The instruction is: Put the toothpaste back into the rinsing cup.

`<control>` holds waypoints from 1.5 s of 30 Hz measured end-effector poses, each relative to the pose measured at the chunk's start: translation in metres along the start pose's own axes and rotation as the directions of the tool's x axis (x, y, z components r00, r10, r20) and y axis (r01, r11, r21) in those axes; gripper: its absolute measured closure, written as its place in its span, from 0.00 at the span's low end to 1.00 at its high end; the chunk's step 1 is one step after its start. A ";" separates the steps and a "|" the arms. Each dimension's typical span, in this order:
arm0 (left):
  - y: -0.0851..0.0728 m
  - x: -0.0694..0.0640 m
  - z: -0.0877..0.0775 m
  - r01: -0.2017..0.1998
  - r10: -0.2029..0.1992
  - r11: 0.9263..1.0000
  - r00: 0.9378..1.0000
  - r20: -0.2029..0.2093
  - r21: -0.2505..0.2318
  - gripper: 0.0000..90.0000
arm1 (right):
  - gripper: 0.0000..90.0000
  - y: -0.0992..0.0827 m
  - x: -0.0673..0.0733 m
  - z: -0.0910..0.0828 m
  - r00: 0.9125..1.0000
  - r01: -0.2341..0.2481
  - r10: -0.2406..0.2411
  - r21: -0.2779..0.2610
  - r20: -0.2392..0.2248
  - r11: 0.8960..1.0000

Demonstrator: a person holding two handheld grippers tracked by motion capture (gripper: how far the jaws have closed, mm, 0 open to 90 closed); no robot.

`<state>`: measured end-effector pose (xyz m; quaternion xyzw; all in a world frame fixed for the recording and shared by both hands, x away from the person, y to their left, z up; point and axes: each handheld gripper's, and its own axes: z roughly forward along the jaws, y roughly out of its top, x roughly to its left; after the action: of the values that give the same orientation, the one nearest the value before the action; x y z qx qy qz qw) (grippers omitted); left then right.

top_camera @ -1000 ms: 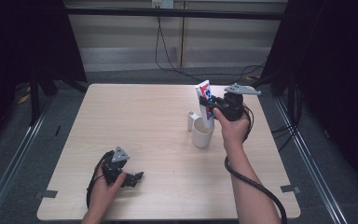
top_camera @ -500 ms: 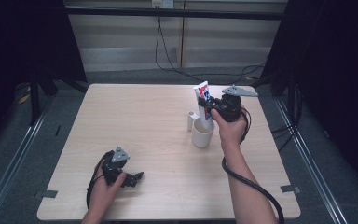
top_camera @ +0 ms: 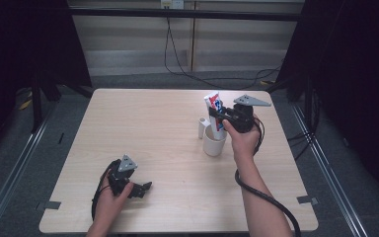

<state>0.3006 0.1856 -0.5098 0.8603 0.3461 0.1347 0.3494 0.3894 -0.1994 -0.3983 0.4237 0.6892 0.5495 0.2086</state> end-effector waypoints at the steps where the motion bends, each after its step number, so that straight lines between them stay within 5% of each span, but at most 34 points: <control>1: 0.000 0.000 0.000 0.000 0.000 1.000 1.000 0.000 0.000 0.00 | 0.74 -0.001 0.000 0.000 1.000 -0.003 0.003 -0.007 -0.003 1.000; 45: 0.000 0.000 0.000 -0.001 0.001 1.000 1.000 0.000 0.001 0.00 | 0.71 -0.025 -0.001 -0.001 1.000 0.019 -0.019 0.006 0.013 1.000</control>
<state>0.3007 0.1857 -0.5098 0.8606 0.3456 0.1347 0.3491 0.3808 -0.2014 -0.4215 0.4212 0.6934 0.5427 0.2172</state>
